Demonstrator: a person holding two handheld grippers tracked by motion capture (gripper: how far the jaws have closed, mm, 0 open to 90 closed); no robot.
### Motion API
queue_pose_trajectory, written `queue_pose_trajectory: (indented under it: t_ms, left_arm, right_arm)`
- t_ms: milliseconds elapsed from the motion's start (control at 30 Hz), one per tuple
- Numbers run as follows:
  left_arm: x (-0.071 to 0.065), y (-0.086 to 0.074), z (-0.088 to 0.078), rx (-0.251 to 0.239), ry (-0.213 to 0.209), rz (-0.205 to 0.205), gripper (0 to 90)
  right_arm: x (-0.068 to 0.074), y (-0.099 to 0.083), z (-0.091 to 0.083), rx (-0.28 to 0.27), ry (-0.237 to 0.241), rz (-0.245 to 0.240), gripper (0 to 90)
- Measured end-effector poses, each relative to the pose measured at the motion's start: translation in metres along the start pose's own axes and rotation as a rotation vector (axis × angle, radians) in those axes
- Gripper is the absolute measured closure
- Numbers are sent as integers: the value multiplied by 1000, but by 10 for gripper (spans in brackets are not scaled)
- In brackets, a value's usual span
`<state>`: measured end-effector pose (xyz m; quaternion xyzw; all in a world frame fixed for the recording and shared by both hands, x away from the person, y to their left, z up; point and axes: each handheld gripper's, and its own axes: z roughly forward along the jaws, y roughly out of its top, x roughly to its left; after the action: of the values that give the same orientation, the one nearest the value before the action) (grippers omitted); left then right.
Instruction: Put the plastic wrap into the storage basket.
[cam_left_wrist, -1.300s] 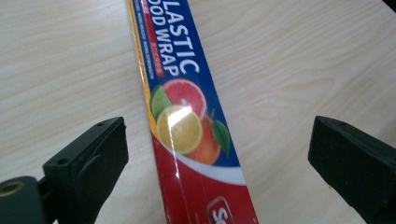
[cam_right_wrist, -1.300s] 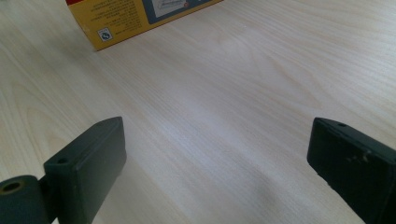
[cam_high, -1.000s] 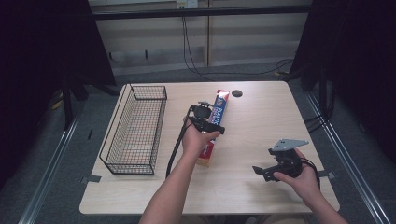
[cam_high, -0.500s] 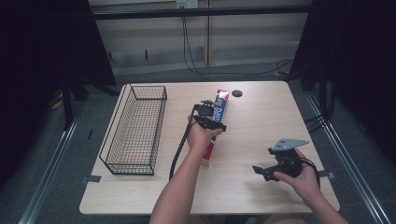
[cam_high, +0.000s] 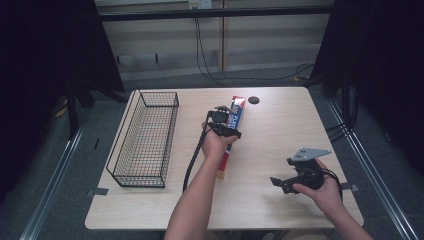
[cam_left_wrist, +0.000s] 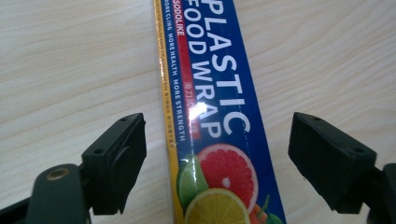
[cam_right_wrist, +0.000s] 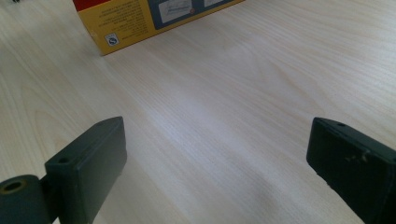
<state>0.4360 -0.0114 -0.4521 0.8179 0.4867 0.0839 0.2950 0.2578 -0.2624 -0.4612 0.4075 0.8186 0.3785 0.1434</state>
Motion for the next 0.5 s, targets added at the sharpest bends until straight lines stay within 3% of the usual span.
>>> queue_pose_trajectory:
  t_ms: [500]
  left_arm:
    - [4, 2, 3, -14, 4, -26, 273]
  right_arm:
    - [0, 0, 0, 0, 1, 4, 47]
